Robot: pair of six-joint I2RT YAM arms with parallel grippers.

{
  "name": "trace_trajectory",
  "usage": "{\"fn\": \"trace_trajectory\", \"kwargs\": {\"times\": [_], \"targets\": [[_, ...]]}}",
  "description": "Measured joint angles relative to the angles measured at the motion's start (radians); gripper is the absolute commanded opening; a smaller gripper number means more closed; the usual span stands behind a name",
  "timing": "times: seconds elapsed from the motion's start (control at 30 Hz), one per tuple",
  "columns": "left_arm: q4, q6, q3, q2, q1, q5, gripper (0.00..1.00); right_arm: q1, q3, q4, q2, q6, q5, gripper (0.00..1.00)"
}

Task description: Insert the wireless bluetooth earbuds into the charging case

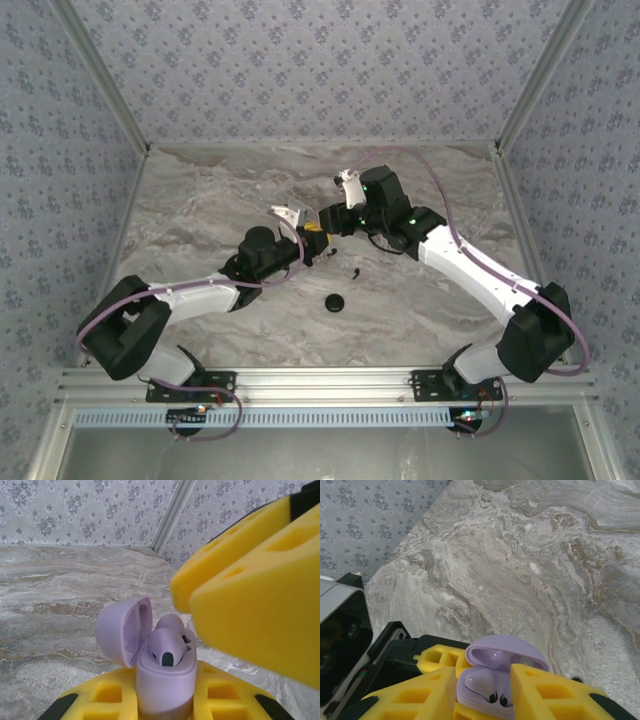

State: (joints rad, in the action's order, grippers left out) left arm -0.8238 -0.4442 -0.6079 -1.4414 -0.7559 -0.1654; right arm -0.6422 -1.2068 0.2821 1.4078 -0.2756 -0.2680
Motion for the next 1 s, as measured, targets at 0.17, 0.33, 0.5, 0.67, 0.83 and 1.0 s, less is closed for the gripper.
{"fn": "trace_trajectory", "kwargs": {"times": [0.17, 0.33, 0.5, 0.67, 0.83, 1.0], "targets": [[0.048, 0.033, -0.002, 0.021, 0.0, -0.016, 0.2, 0.022, 0.0, 0.033, -0.064, 0.013, 0.011, 0.35], [0.068, 0.054, -0.003, 0.028, 0.006, -0.069, 0.2, 0.114, 0.032, 0.046, -0.132, 0.02, 0.005, 0.36], [0.095, 0.07, -0.023, 0.028, 0.029, -0.169, 0.2, 0.225, 0.068, 0.081, -0.126, 0.033, -0.077, 0.37], [0.107, 0.092, -0.055, 0.028, 0.036, -0.267, 0.2, 0.287, 0.068, 0.124, -0.076, 0.064, -0.164, 0.33], [0.109, 0.103, -0.076, 0.028, 0.036, -0.351, 0.21, 0.304, 0.068, 0.15, -0.021, 0.091, -0.242, 0.28], [0.11, 0.105, -0.083, 0.028, 0.036, -0.418, 0.21, 0.304, 0.068, 0.15, -0.002, 0.113, -0.309, 0.25]]}}
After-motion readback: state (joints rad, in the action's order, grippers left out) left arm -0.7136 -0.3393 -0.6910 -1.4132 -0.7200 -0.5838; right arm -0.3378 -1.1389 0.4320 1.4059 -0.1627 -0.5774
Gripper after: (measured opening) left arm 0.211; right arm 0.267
